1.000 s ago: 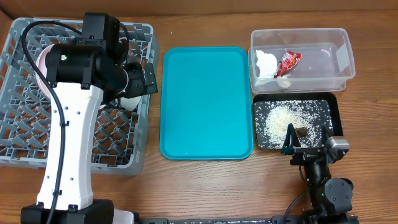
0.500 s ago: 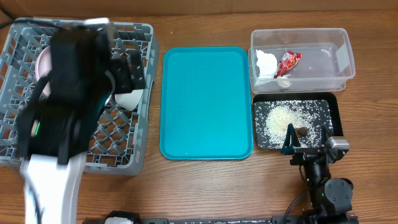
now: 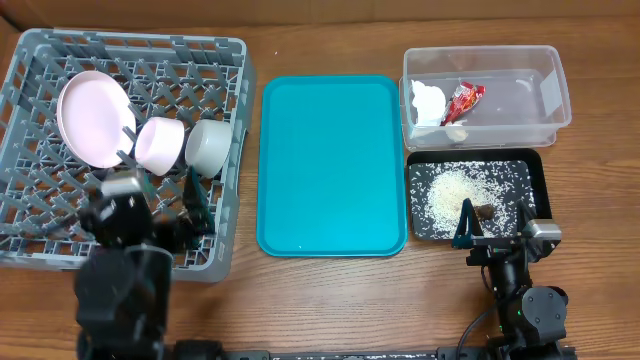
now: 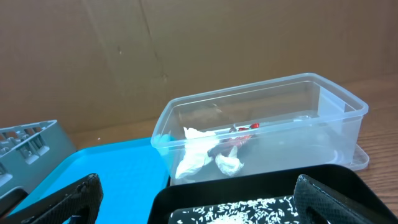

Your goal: Sort waste into correct bins and load items into the dishwasher

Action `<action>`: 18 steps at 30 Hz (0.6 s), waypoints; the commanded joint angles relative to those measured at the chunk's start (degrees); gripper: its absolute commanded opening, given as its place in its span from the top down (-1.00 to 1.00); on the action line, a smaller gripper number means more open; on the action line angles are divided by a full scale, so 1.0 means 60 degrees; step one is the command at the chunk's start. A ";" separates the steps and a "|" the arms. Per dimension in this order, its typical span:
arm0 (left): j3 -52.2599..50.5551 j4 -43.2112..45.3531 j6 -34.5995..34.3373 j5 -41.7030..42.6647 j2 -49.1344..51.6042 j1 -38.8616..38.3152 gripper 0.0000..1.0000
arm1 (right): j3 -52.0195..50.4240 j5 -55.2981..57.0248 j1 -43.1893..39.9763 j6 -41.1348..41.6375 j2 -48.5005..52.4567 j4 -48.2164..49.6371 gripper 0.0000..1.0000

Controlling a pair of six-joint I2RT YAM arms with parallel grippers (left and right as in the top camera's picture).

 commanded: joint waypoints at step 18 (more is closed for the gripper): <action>-0.7118 0.4601 0.0062 0.0226 -0.4816 0.0091 -0.99 | -0.0095 0.0098 0.0018 -0.0033 -0.0076 0.0051 -1.00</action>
